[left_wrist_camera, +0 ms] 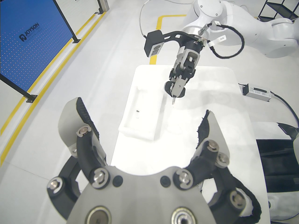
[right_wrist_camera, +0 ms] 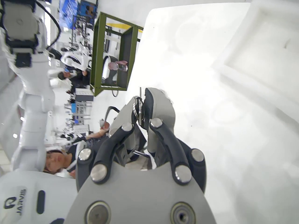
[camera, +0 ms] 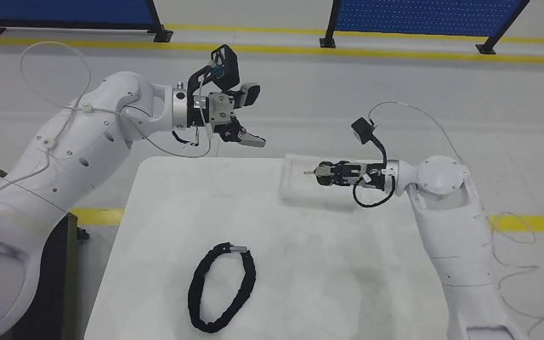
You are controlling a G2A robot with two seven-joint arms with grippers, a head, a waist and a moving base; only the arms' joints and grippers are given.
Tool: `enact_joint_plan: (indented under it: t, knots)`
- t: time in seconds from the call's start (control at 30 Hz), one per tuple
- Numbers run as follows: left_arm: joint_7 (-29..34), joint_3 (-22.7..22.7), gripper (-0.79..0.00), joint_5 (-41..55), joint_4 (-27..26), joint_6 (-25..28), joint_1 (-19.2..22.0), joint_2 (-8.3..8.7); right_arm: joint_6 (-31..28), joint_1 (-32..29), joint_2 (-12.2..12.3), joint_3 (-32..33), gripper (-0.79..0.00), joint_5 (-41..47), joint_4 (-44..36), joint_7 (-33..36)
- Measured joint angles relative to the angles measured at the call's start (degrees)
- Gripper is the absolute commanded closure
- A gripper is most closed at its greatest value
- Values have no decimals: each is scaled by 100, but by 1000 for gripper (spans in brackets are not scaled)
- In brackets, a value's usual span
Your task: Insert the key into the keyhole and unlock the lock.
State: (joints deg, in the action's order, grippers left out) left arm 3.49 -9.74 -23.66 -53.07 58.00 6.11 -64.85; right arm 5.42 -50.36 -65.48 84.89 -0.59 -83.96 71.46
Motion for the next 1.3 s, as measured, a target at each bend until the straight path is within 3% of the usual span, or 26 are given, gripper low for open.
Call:
enact_joint_plan:
  t: [0.17, 0.43, 0.9, 1.03, 1.3]
  knots:
    - [0, 0, -785, 0, 0, 0, 0, 0, 508, -197, 100, 435, 0, 111, -300, -157]
    - [0, 0, -785, 0, 0, 0, 0, 0, 502, -463, 254, 826, 0, -79, -996, -26]
    - [7, -7, -785, -3, -8, -19, -12, 2, 498, -474, 257, 836, 0, -83, -1019, -38]
    - [119, -131, -785, -118, -11, -402, -228, 41, 498, -474, 257, 836, 0, -83, -1019, -38]
    - [155, -186, -785, -488, 233, -100, -919, 94, 498, -474, 257, 836, 0, -83, -1019, -38]
